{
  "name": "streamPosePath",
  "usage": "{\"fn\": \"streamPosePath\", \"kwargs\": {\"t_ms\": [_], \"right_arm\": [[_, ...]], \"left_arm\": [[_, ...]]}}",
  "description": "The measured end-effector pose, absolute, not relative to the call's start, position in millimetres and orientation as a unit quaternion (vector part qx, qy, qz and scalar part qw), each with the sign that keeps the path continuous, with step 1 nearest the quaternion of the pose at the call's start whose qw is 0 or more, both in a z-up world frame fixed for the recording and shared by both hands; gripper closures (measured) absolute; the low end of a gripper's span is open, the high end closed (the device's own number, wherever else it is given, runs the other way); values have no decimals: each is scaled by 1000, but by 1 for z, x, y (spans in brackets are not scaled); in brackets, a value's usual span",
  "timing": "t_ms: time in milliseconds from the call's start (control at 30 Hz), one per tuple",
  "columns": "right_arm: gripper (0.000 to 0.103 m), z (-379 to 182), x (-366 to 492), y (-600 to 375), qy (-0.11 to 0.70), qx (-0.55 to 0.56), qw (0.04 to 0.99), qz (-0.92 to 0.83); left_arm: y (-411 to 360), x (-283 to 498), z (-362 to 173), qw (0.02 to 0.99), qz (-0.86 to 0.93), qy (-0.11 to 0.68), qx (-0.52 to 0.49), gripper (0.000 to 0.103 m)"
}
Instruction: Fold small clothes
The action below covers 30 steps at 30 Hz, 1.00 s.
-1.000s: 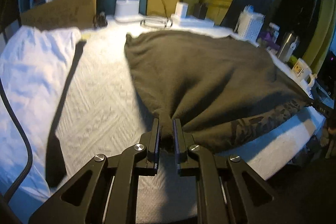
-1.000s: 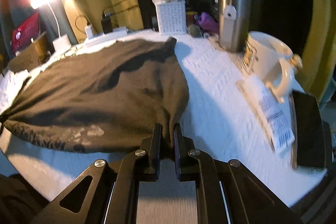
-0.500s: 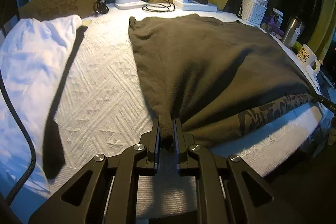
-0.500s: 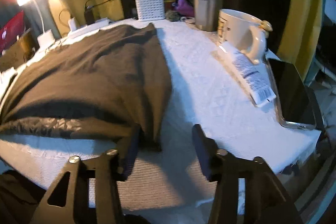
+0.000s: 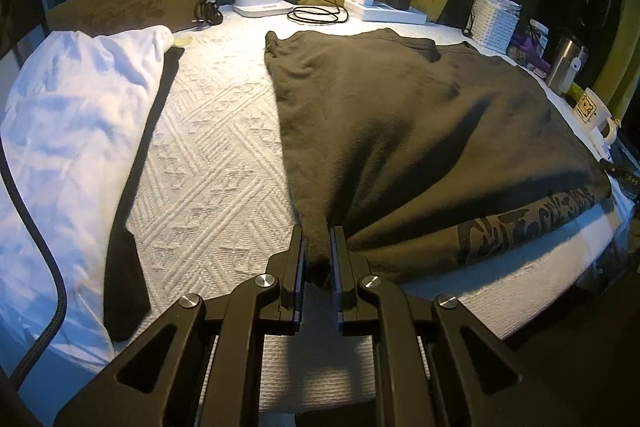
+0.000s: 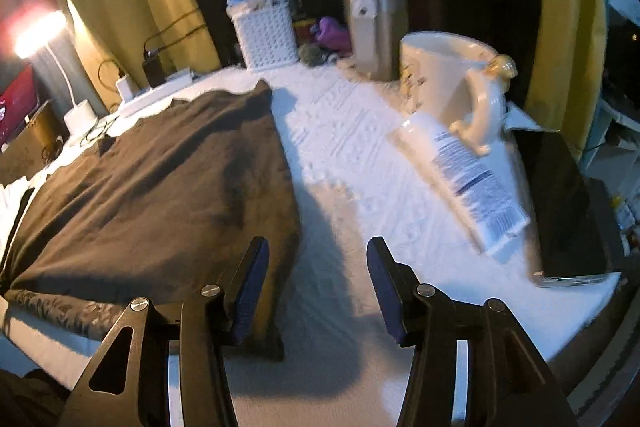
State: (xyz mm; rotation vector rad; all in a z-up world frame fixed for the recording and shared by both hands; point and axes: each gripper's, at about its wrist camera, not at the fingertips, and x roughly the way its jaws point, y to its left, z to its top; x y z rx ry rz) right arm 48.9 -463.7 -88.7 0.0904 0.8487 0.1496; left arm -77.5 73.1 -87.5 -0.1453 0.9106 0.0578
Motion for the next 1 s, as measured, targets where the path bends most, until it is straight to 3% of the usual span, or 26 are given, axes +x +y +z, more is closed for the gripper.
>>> {"fn": "streamPosePath", "kwargs": {"t_ms": [133,167,300,500,567,633,700,933,967,1000], "right_arm": [[66,-98,50,-442,410,28,907,91],[85,-99,50,-437,414,21,904,106],[100,-95,49,-435,417,-1,903,101],[102,-95,39,-455,418,-41,907,34],[102,-96,38,-461,421,-30,906,33],[101,-96,38,-463,422,-25,906,32],[101,-95,39,-462,420,-23,907,32],[100,-75,47,-455,397,-30,917,29],[100,-73,48,-455,394,-30,918,29],[100,-70,50,-454,390,-29,920,30]], "left_arm": [[74,-77,-87,894,15,441,-73,93],[71,-76,-87,893,3,444,-68,93],[76,-75,-90,889,0,450,-82,91],[79,-76,-91,886,-7,456,-84,89],[84,-75,-89,884,-6,458,-93,84],[90,-75,-85,887,3,452,-92,68],[101,-76,-78,894,20,439,-90,60],[120,-49,-56,916,43,393,-70,60],[121,-38,-56,917,42,390,-69,58],[120,-30,-57,918,39,389,-68,49]]}}
